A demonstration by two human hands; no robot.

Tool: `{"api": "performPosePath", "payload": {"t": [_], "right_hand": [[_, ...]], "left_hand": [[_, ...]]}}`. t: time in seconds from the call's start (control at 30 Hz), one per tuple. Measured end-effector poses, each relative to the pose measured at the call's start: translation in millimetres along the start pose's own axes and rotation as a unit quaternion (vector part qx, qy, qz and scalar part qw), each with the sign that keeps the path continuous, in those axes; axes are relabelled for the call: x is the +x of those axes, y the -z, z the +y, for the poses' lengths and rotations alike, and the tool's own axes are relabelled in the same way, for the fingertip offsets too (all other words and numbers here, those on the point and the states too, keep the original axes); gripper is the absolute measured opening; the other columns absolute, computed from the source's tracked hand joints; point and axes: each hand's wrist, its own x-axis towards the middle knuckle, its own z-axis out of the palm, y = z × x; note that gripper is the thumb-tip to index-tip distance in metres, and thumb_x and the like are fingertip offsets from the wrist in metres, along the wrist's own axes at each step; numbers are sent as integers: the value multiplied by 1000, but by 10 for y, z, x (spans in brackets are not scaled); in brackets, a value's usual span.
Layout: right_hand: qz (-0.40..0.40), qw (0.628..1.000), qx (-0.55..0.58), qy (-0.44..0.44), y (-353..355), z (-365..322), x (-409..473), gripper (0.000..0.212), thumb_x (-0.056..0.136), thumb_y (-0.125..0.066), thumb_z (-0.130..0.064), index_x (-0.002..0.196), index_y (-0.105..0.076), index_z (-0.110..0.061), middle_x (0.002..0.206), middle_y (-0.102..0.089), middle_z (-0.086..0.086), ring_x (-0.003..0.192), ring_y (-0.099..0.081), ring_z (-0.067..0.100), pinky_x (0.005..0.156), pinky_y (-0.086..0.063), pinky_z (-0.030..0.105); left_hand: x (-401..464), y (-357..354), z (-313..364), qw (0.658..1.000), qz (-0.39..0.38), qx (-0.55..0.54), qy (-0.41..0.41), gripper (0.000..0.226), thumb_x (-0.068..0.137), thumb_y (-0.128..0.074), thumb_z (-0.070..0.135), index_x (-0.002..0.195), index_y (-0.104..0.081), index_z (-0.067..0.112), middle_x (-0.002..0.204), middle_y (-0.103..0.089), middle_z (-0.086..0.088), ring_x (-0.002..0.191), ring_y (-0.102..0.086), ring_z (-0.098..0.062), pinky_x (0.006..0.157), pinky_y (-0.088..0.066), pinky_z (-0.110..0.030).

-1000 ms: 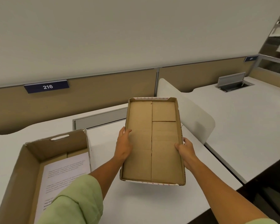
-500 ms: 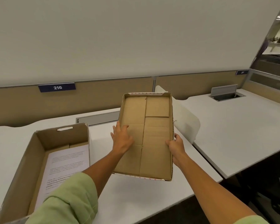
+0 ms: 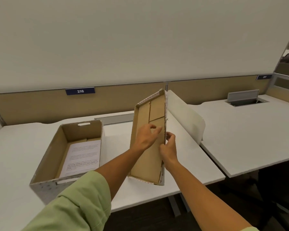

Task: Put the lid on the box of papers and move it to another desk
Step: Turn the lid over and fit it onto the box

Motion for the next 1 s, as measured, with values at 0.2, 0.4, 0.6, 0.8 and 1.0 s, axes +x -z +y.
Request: {"api": "performPosePath", "payload": {"t": [0.2, 0.4, 0.6, 0.8, 1.0], "right_hand": [[-5, 996, -29, 84, -86, -118, -198, 36, 101, -54, -27, 132, -36, -20, 119, -52, -5, 85, -62, 11, 71, -54, 20], [-24, 995, -4, 96, -155, -231, -278, 44, 99, -58, -25, 137, -36, -18, 128, -58, 3, 96, -63, 17, 86, -57, 37], [-51, 989, -29, 133, -279, -383, -304, 58, 92, -69, -26, 136, -32, -15, 129, -59, 9, 96, -65, 20, 87, -58, 38], [-188, 965, -55, 173, -382, -400, -323, 91, 78, -78, -42, 141, -12, -43, 153, -33, 3, 129, -51, 25, 100, -52, 50], [-252, 958, -8, 137, -255, -443, -226, 105, 73, -67, -62, 150, 0, -39, 145, -24, -11, 127, -36, 11, 98, -42, 31]], "left_hand": [[-137, 89, 265, 999, 43, -9, 1, 45, 87, -64, 49, 108, -72, 10, 102, -71, -2, 89, -63, -12, 78, -51, -23], [-249, 169, 454, 996, 91, -19, -17, 23, 91, -66, 24, 100, -72, 4, 105, -72, -9, 90, -65, -18, 88, -57, -29], [-304, 309, 548, 990, 140, -26, -12, 22, 96, -59, 16, 109, -69, 1, 123, -67, -15, 114, -64, -34, 94, -53, -37], [-298, 583, 560, 987, 158, -17, -7, 28, 97, -57, 21, 115, -65, 2, 123, -67, -13, 107, -66, -31, 83, -53, -28], [-377, 904, 502, 992, 128, -6, 12, 23, 99, -49, 22, 114, -62, 9, 113, -65, -7, 96, -66, -25, 78, -56, -31]]}}
